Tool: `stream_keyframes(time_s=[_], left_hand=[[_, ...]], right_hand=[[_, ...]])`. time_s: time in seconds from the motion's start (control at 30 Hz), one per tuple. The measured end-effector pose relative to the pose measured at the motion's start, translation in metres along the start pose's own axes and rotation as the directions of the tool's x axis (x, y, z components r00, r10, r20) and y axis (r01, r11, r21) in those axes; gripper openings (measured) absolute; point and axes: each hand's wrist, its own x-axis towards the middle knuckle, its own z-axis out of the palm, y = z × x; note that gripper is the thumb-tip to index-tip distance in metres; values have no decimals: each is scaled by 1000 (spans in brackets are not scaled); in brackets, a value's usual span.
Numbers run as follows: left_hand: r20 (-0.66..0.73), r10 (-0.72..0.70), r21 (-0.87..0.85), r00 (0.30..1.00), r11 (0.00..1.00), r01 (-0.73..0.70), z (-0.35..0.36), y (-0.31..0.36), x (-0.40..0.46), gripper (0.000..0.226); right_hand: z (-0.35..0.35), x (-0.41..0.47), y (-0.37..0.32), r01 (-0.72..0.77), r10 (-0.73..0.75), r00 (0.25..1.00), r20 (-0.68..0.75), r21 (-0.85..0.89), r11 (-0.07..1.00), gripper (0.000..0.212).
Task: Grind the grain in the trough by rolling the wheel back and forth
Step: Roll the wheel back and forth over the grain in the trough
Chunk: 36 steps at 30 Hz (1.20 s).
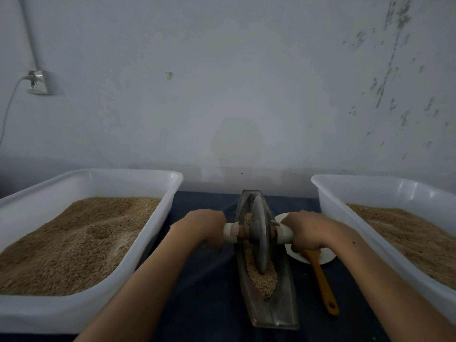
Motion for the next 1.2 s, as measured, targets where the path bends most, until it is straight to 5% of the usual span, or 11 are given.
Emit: stream_keyframes(time_s=[0.1,0.33,0.5,0.8,1.2], left_hand=[[-131,13,52,991,999,-6,1,2,0,30],[-430,15,97,903,995,29,11,5,3,17],[-380,13,113,925,993,32,10,3,4,21],[20,22,-29,1000,999,-22,2,-4,4,33],[-398,19,15,917,1000,-14,18,-6,10,15]], right_hand=[[3,2,0,-13,13,998,-57,-3,1000,35],[20,12,-1,-26,12,902,-432,-26,999,16],[16,10,0,-14,4,934,-358,-26,1000,19],[-2,0,-3,-8,6,1000,-23,-61,998,40],[16,10,-8,-46,-18,895,-445,-131,990,18]])
